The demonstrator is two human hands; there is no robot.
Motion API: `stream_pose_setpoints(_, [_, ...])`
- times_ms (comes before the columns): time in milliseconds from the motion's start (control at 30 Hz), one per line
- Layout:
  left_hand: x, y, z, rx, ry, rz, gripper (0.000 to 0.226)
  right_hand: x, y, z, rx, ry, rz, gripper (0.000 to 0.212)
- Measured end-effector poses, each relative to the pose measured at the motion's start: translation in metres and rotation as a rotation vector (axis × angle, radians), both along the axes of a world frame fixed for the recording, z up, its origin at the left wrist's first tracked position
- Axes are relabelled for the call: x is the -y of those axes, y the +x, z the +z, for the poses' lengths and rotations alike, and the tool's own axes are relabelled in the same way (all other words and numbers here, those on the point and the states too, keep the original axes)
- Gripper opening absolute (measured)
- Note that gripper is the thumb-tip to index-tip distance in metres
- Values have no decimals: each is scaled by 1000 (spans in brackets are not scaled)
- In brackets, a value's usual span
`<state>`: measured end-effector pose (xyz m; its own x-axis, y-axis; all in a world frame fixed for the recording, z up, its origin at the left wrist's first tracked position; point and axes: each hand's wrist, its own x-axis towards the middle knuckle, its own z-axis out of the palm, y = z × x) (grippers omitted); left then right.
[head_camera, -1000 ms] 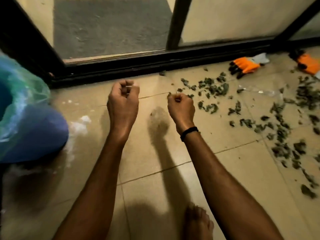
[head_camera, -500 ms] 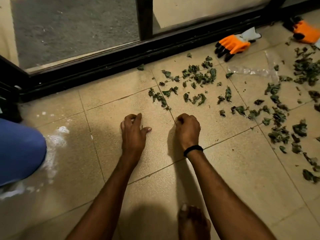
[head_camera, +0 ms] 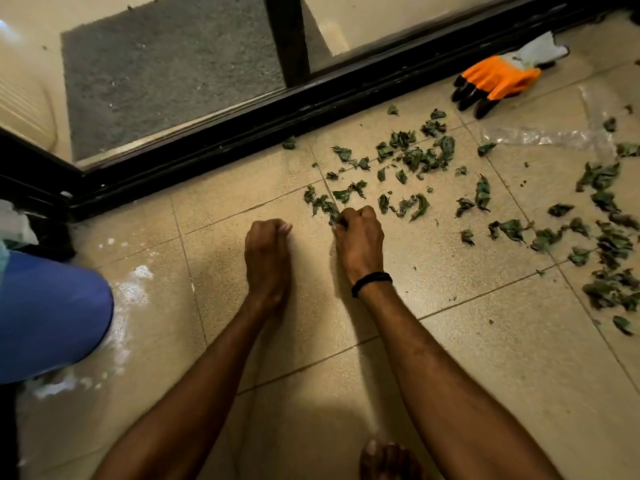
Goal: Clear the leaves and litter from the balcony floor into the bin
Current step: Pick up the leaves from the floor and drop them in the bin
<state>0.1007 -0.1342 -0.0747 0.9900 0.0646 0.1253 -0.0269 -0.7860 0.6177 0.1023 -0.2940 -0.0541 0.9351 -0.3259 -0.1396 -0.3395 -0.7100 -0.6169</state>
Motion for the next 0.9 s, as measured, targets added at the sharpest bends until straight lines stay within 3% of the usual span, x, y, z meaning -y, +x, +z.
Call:
stream_pose_setpoints(133, [6, 39, 24, -87, -46, -64, 12, 0, 5, 1, -41, 22, -63, 17])
stream_pose_setpoints(300, [8, 65, 35, -295, -31, -203, 61, -2, 16, 8, -45, 105, -105, 17])
stream_pose_setpoints(433, [21, 72, 28, -329, 136, -383, 80, -1, 22, 16, -105, 108, 114, 46])
stream_pose_setpoints(500, [26, 70, 29, -307, 177, -421, 74, -4, 21, 19, -119, 121, 151, 54])
stream_pose_setpoints(600, [27, 63, 23, -213, 157, -402, 49, -9, 23, 14, -62, 128, 125, 33])
stream_pose_setpoints(700, [22, 61, 17, -138, 65, -360, 20, -12, 24, 5, -68, -78, 189, 29])
stream_pose_setpoints(767, [17, 62, 20, -133, 43, -358, 10, -12, 22, 2, -73, -108, 202, 30])
stream_pose_setpoints(833, [9, 66, 22, -165, -68, -284, 7, -12, 23, 4, -22, -105, 167, 19])
stream_pose_setpoints(900, [5, 68, 24, -303, -352, -119, 8, -10, 23, 9, 21, -36, 85, 8])
